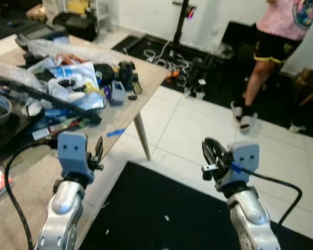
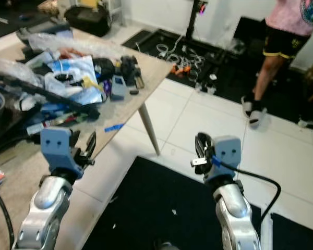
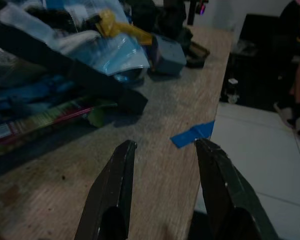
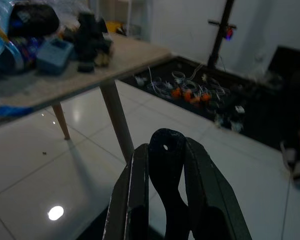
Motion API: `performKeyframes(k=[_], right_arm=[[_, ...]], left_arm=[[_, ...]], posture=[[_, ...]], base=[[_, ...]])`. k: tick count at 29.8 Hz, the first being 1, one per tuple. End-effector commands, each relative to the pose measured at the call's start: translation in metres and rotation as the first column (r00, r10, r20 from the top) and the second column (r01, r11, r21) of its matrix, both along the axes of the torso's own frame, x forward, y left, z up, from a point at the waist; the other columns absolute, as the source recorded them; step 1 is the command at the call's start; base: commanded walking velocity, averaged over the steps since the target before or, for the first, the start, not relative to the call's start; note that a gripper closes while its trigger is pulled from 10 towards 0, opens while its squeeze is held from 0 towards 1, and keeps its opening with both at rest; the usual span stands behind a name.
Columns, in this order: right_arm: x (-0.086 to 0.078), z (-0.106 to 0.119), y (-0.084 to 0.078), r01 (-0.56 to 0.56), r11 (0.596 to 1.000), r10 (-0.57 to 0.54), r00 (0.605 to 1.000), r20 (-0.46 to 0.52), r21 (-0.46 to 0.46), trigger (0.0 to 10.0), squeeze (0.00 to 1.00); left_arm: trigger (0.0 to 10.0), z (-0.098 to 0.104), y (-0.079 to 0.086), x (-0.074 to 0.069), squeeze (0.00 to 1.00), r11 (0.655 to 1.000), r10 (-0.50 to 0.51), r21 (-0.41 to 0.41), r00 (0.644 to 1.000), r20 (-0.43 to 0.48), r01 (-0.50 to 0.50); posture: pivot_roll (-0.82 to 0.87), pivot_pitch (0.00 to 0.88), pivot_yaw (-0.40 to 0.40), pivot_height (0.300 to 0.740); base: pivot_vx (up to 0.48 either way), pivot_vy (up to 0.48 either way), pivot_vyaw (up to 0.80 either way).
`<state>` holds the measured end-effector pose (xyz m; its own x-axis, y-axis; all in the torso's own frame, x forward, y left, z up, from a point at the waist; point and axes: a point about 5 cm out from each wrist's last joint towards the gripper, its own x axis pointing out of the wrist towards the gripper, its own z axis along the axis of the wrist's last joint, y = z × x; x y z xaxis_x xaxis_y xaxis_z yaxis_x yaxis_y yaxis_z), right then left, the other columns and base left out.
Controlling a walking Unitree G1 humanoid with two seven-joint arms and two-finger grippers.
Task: Picking trash to rubbish bin
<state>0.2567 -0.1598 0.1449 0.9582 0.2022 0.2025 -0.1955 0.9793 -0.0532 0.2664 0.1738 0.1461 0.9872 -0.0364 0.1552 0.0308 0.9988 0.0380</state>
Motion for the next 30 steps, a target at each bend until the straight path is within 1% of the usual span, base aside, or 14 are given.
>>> performKeyframes(k=[1, 3, 9, 17, 22, 26, 30], right_arm=[[-0.0012, -0.0027, -0.0031, 0.006, 1.0, -0.006, 1.0, -0.018, 0.003, 10.0, 0.0], [0.0004, -0.0022, -0.0031, 0.008, 1.0, -0.008, 1.0, -0.018, 0.003, 10.0, 0.0], [-0.0008, -0.0012, -0.0008, -0.001, 1.0, 0.001, 1.0, -0.016, 0.003, 10.0, 0.0], [0.0013, -0.0013, -0.0031, 0.007, 1.0, -0.007, 1.0, -0.017, 0.004, 10.0, 0.0], [0.0014, -0.0008, -0.001, 0.005, 1.0, -0.005, 1.0, -0.016, 0.008, 10.0, 0.0], [0.0032, -0.0021, -0.0006, 0.005, 1.0, -0.005, 1.0, -0.017, 0.011, 10.0, 0.0], [0.0038, -0.0018, -0.0002, 0.011, 1.0, -0.01, 1.0, -0.013, 0.016, 10.0, 0.0]], left_arm=[[10.0, -0.0032, -0.001, -0.0013, 0.0, 1.0, -0.002, 0.001, 1.0, -0.014, 0.002], [10.0, -0.0035, -0.0017, -0.003, 0.0, 1.0, -0.005, 0.001, 1.0, -0.016, 0.005], [10.0, -0.003, 0.0012, -0.0017, 0.0, 1.0, 0.001, 0.003, 1.0, -0.015, 0.0], [10.0, -0.0034, -0.0011, -0.0021, 0.0, 1.0, -0.007, 0.001, 1.0, -0.016, 0.008], [10.0, -0.003, 0.0002, -0.0001, 0.0, 1.0, -0.007, 0.004, 1.0, -0.013, 0.007], [10.0, -0.0019, -0.002, 0.0003, 0.0, 1.0, -0.014, 0.005, 1.0, -0.007, 0.014], [10.0, -0.001, 0.0006, 0.0016, 0.0, 1.0, -0.018, 0.013, 1.0, -0.005, 0.018]], posture=[[-0.04, 0.161, -0.048, 0.74], [-0.04, 0.164, -0.047, 0.74], [-0.05, 0.163, -0.051, 0.74], [-0.05, 0.156, -0.045, 0.74], [-0.04, 0.146, -0.047, 0.74], [-0.03, 0.136, -0.043, 0.74], [-0.03, 0.13, -0.04, 0.74]], base=[[0.0, 0.0, -0.52], [0.0, 0.0, -0.51], [0.0, 0.0, -0.52], [0.0, 0.0, -0.52], [0.0, 0.0, -0.52], [0.0, 0.0, -0.53], [0.0, 0.0, -0.54]])
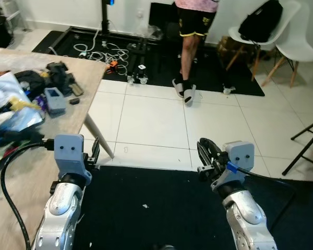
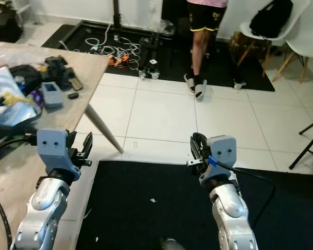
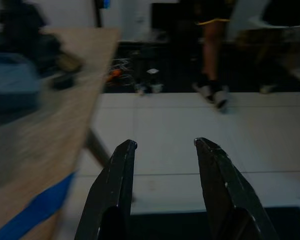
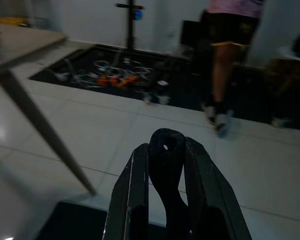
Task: Picking trash to rubbish bin
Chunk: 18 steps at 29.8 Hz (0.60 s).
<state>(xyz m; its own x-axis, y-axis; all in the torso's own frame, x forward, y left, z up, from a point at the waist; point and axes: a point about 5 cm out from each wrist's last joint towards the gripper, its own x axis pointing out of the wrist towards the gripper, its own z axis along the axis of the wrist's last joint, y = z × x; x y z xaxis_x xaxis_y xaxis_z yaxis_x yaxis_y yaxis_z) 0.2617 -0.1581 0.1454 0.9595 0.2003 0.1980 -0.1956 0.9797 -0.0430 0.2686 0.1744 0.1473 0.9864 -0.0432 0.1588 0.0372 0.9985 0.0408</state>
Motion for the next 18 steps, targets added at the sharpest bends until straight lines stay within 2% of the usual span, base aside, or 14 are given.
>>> performKeyframes(k=[1, 18], right_arm=[[-0.0014, -0.0029, -0.0022, 0.013, 1.0, -0.013, 1.0, -0.007, 0.01, 10.0, 0.0], [-0.006, -0.0108, -0.0004, 0.053, 0.998, -0.052, 0.999, -0.015, 0.039, 10.0, 0.0]], left_arm=[[10.0, -0.0013, 0.0011, 0.0004, 0.0, 1.0, -0.011, 0.014, 1.0, -0.007, 0.011], [10.0, 0.007, -0.0001, 0.0085, 0.0, 0.996, -0.075, 0.053, 0.997, -0.002, 0.075]], posture=[[-0.02, 0.125, -0.036, 0.74], [0.02, 0.127, 0.031, 0.74]], base=[[0.0, 0.0, -0.53], [0.0, 0.0, -0.53]])
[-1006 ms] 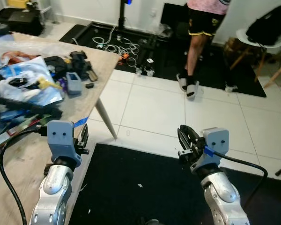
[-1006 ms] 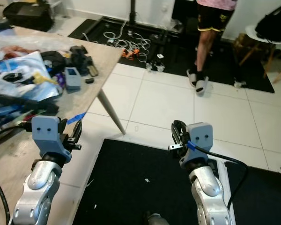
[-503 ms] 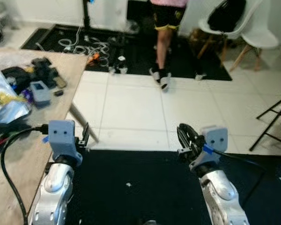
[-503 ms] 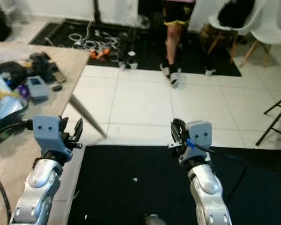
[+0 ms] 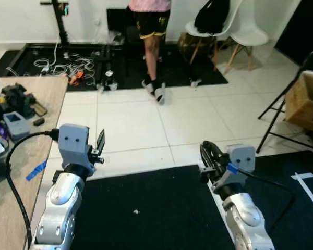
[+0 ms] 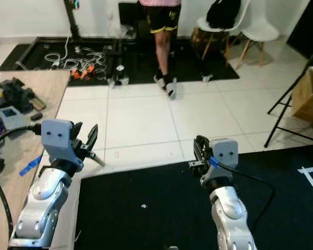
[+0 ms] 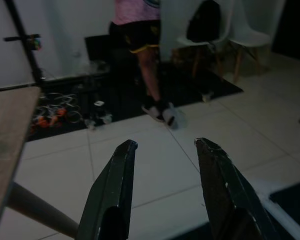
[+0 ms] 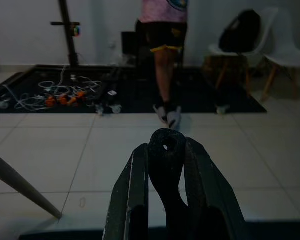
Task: Picking trash to rubbish bin
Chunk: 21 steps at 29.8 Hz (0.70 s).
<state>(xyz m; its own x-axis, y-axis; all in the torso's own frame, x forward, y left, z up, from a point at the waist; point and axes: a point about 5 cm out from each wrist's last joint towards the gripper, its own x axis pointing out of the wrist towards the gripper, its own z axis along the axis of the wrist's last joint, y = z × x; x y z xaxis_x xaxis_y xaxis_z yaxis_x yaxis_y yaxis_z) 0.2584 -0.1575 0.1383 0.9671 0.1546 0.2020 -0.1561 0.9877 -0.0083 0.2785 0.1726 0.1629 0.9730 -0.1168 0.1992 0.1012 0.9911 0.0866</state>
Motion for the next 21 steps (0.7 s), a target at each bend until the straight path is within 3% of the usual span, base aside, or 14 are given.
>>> performKeyframes(k=[1, 21], right_arm=[[-0.0031, -0.0037, -0.0011, 0.015, 1.0, -0.015, 1.0, -0.011, 0.006, 10.0, 0.0], [-0.005, -0.0034, -0.0014, 0.021, 1.0, -0.02, 1.0, -0.012, 0.006, 10.0, 0.0]], left_arm=[[10.0, -0.0089, 0.0011, -0.0012, 0.0, 1.0, -0.01, 0.012, 0.999, -0.047, 0.011], [10.0, -0.0124, -0.0016, -0.0015, 0.0, 1.0, -0.013, -0.001, 0.998, -0.061, 0.013]], posture=[[0.02, 0.127, 0.031, 0.74], [0.0, 0.144, 0.029, 0.74]], base=[[0.0, 0.0, -0.54], [0.0, 0.0, -0.54]])
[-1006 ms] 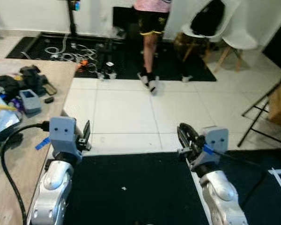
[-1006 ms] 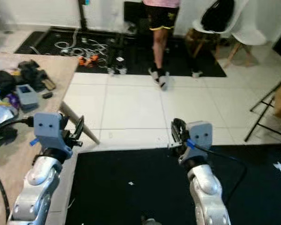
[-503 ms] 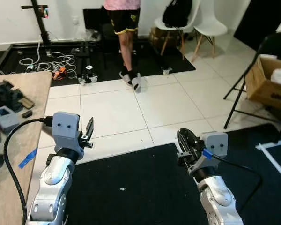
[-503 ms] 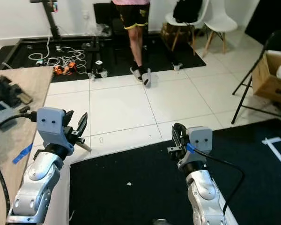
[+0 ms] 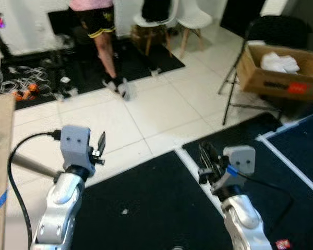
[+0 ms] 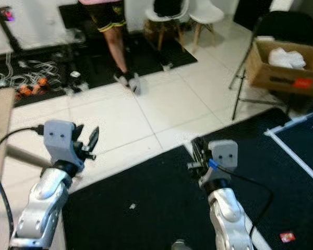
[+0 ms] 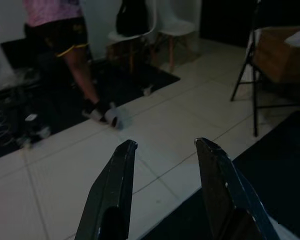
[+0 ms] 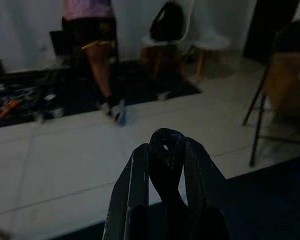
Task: Picking trash to rubbish bin
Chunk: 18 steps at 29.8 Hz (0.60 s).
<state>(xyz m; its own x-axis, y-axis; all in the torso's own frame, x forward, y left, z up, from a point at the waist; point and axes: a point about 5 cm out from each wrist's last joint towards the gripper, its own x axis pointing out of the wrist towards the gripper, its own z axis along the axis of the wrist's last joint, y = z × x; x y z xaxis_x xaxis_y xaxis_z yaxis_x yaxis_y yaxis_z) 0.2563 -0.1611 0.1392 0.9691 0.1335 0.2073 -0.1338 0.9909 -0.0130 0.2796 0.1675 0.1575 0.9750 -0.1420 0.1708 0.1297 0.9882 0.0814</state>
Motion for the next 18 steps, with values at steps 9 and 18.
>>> performKeyframes(k=[9, 18], right_arm=[[-0.0038, -0.0042, 0.0023, -0.004, 1.0, 0.004, 1.0, -0.02, 0.008, 10.0, 0.0], [-0.0035, -0.0038, 0.0006, -0.008, 1.0, 0.008, 1.0, -0.023, 0.004, 10.0, 0.0]], left_arm=[[10.0, -0.0079, 0.0034, -0.0026, 0.0, 1.0, 0.018, -0.004, 0.999, -0.032, -0.018], [10.0, -0.0098, 0.0017, -0.0042, 0.0, 1.0, 0.022, -0.012, 0.999, -0.037, -0.022]], posture=[[0.0, 0.146, 0.026, 0.74], [-0.01, 0.148, 0.015, 0.74]], base=[[0.0, 0.0, -0.54], [0.0, 0.0, -0.53]])
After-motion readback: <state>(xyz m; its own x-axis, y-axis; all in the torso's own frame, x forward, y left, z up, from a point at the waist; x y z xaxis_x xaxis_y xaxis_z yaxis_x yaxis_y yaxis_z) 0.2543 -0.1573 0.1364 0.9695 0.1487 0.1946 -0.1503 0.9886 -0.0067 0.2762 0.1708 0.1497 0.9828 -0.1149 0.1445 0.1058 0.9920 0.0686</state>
